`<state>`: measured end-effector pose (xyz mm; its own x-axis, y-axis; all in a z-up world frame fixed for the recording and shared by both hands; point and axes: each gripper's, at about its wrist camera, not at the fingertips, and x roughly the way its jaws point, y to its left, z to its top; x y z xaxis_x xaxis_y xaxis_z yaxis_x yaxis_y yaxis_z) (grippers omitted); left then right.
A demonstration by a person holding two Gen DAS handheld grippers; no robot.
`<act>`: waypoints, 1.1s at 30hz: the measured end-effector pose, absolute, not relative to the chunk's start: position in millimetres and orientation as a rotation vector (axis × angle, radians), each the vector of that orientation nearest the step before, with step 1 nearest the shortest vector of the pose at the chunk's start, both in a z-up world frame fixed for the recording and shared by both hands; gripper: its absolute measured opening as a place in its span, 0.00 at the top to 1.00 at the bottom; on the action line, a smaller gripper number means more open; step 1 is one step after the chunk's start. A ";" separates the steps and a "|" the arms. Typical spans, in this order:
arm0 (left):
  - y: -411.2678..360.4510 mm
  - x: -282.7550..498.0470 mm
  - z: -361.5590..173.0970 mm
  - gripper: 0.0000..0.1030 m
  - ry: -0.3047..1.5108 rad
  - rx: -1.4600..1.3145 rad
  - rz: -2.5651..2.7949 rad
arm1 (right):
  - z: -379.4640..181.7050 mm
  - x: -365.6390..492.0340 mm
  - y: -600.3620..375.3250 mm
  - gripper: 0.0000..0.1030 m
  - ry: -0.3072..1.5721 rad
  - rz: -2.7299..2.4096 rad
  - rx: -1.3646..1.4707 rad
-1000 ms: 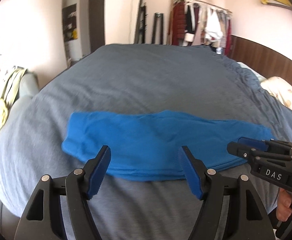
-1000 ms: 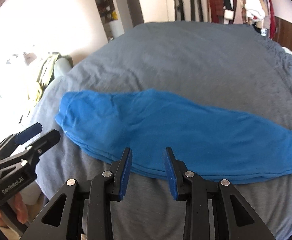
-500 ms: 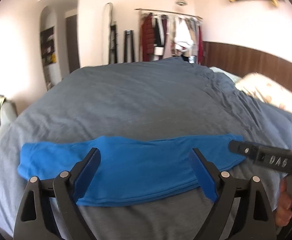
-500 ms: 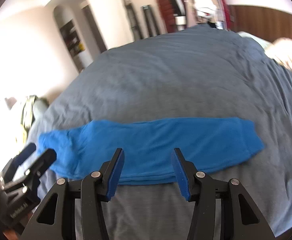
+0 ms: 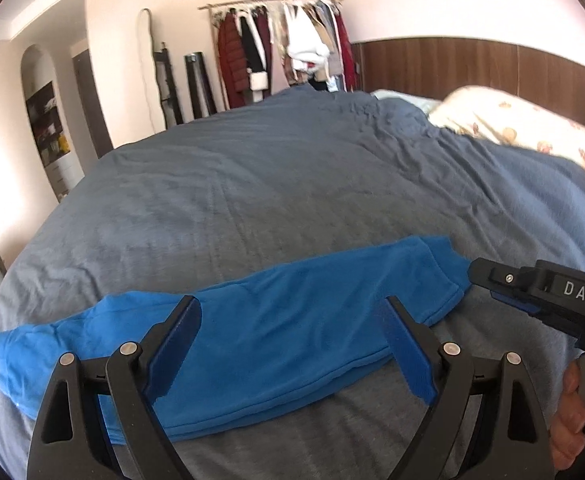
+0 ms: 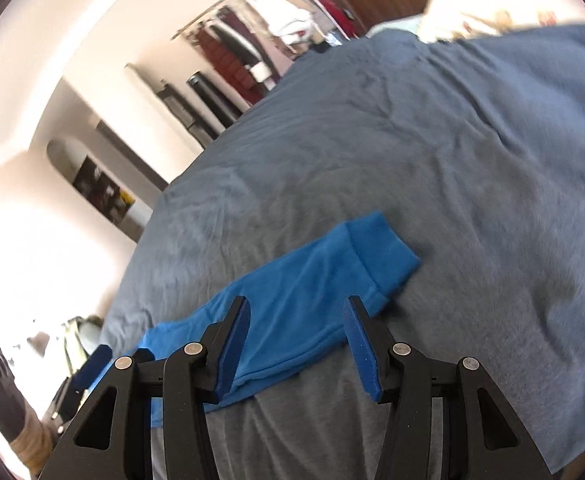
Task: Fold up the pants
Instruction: 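Grasp the cuff end with the right tool and lift it up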
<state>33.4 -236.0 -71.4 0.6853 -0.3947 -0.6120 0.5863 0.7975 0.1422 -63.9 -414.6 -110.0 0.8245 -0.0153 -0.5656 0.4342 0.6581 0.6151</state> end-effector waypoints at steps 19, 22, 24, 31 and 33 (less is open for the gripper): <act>-296.8 58.3 -102.4 0.12 0.654 0.456 -0.556 | -204.6 -38.8 -462.8 0.60 0.524 -0.357 1.194; -297.9 61.9 -105.4 0.12 0.671 0.456 -0.552 | -208.3 -32.4 -463.7 0.60 0.519 -0.347 1.213; -297.2 64.2 -106.4 0.12 0.679 0.453 -0.546 | -206.4 -25.2 -462.7 0.60 0.517 -0.333 1.199; -287.6 70.2 -106.1 0.12 0.688 0.436 -0.520 | -207.0 -9.3 -460.5 0.74 0.556 -0.322 1.150; -285.0 70.2 -106.2 0.12 0.690 0.430 -0.519 | -206.9 -16.3 -462.3 0.80 0.545 -0.315 1.168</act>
